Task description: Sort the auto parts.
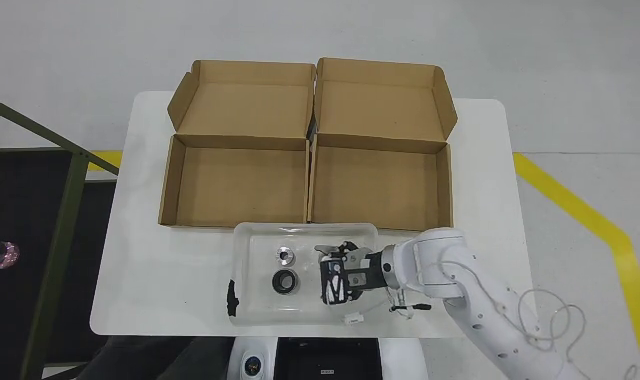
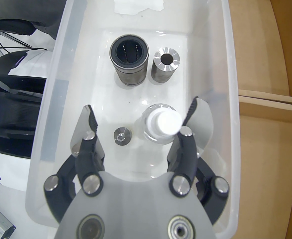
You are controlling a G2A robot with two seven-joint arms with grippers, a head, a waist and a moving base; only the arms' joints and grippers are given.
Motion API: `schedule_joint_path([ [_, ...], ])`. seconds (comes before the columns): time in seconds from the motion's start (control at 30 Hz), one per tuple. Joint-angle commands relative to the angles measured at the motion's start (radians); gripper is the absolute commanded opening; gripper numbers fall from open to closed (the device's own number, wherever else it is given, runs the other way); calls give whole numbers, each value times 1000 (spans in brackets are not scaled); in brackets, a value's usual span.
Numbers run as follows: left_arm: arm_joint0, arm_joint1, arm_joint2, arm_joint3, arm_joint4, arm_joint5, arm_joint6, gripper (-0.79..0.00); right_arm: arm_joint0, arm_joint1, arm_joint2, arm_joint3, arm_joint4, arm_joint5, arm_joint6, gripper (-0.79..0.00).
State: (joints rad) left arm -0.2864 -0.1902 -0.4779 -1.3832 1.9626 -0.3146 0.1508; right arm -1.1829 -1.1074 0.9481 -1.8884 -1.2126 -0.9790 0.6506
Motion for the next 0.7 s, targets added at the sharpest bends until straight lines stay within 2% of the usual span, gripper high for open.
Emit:
schedule_joint_path([
  [0.0,0,0,0,0,0,0,0,0,5,0,-5,7,-2,6,-6,-409],
  [0.2,0,0,0,0,0,0,0,0,27,-2,-23,35,-17,25,-31,-462],
  [0.23,0,0,0,0,0,0,0,0,30,-2,-26,39,-19,28,-34,-489],
  [0.3,0,0,0,0,0,0,0,0,37,-2,-33,45,-25,32,-37,-560],
  [0.37,0,0,0,0,0,0,0,0,42,-2,-38,49,-26,33,-41,-693],
  [0.4,0,0,0,0,0,0,0,0,45,-2,-40,48,-26,31,-43,-785],
  [0.67,0,0,0,0,0,0,0,0,50,4,-37,33,-13,19,-66,-785],
])
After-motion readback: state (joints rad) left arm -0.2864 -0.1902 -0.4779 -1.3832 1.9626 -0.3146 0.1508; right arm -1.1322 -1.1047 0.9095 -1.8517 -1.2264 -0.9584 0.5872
